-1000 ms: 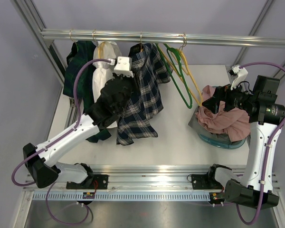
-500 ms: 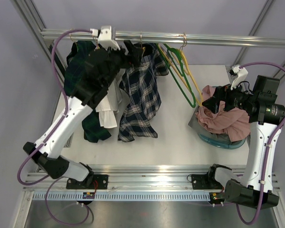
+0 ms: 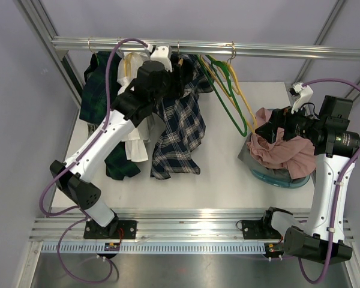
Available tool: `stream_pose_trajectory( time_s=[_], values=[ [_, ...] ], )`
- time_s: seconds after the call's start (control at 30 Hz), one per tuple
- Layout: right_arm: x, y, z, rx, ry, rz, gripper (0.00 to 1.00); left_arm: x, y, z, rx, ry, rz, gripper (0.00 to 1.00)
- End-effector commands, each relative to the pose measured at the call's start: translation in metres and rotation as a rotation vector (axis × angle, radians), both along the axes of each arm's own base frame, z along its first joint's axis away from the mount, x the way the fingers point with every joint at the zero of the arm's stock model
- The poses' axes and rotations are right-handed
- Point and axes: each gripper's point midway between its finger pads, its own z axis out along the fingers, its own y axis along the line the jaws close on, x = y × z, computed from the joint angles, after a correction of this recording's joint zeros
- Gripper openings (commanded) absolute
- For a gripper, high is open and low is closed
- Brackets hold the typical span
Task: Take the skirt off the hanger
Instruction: Grab a hanger with the skirt on it with the left arm
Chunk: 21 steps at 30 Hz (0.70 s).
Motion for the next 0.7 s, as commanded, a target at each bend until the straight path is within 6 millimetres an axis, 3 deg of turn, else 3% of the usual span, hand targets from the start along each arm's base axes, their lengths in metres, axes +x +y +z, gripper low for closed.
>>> stream_pose_trajectory(
  time_s=[0.0,0.07,0.1,0.17,0.2,0.3,0.5,0.67],
  values=[
    [0.003,0.001,0.008,0.011,-0.034,0.001,0.98,-0.001,0.001,0.013,0.013,-0.091,0.021,0.59],
    [0.003,0.001,0.008,0.009,-0.038,0.0,0.98,0.003,-0.001,0.002,0.036,-0.088,0.027,0.5],
    [0.002,0.001,0.009,0.006,-0.041,0.0,0.98,0.007,-0.002,0.0,0.039,-0.094,0.032,0.27],
    [0.001,0.0,0.009,-0.004,-0.039,-0.003,0.98,0.011,0.001,0.0,0.044,-0.112,0.056,0.03],
    [0.0,-0.001,0.008,-0.009,-0.037,-0.007,0.98,0.01,0.003,0.006,0.044,-0.129,0.061,0.0],
    [-0.001,-0.001,0.006,-0.014,-0.033,-0.007,0.98,0.008,0.004,0.028,0.039,-0.195,0.066,0.0],
    [0.001,-0.001,0.007,-0.003,-0.032,-0.006,0.98,-0.01,0.012,0.11,-0.027,-0.357,0.087,0.0],
    [0.001,-0.001,0.006,-0.007,-0.029,-0.006,0.98,-0.028,0.031,0.137,-0.091,-0.397,0.13,0.0]
  ],
)
